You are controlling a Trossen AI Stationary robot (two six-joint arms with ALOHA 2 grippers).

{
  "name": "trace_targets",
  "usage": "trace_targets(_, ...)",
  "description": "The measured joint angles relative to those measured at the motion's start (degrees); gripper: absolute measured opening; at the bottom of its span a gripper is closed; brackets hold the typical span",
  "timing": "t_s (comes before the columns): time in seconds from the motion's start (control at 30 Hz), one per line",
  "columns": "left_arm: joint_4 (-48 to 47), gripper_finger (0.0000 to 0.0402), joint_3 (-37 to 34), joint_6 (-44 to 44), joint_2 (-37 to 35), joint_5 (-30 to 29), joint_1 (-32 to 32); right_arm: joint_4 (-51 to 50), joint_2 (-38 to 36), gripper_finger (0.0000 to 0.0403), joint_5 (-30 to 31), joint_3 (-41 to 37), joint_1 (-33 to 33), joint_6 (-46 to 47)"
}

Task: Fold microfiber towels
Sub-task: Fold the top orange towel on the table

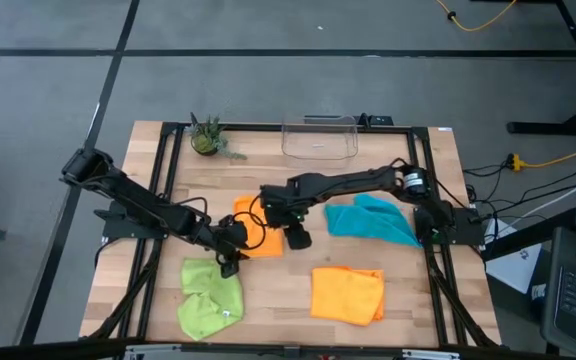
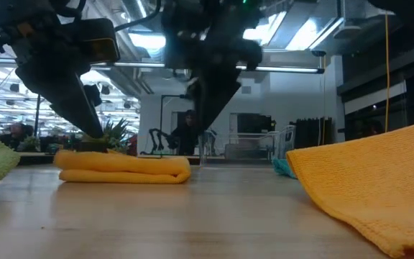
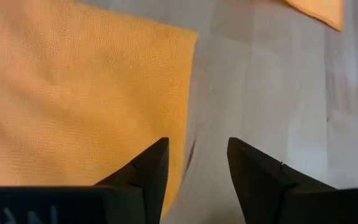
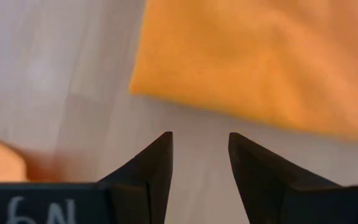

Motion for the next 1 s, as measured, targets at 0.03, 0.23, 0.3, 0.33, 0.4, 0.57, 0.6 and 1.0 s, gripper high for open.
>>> trace_targets(0.03,0.2,0.0157,0.0,0.1,0.0,-0.4,0.0,-1.6,-1.2,0.0158,1.8,0.0,0.3,0.5)
trace_targets(0.23,0.0,0.0157,0.1,2.9,-0.2,-4.8,0.0,-6.3,-10.9,0.0158,12.7,-2.2,2.5,4.8)
trace_targets(0.3,-0.2,0.0157,0.7,4.5,-0.6,-5.0,0.0,-6.0,-15.6,0.0158,15.9,-5.6,3.6,7.2)
trace_targets(0.33,-0.4,0.0157,1.1,5.3,-0.8,-5.0,0.0,-5.3,-18.1,0.0158,17.4,-7.9,4.3,8.5)
trace_targets(0.4,-1.3,0.0157,1.6,7.2,-1.2,-5.0,0.0,-0.9,-23.6,0.0158,21.0,-13.9,5.9,11.5)
trace_targets(0.57,-2.3,0.0157,1.8,12.5,-1.2,-4.4,0.0,28.8,-35.4,0.0158,24.5,-36.5,9.8,13.7)
trace_targets(0.6,-3.2,0.0157,1.8,13.4,-1.2,-4.3,0.0,36.3,-36.5,0.0158,24.0,-41.1,10.3,13.6)
trace_targets(1.0,-4.5,0.0157,1.8,14.0,-1.1,-3.7,-0.3,78.1,-31.9,0.0158,20.1,-61.9,11.7,12.2)
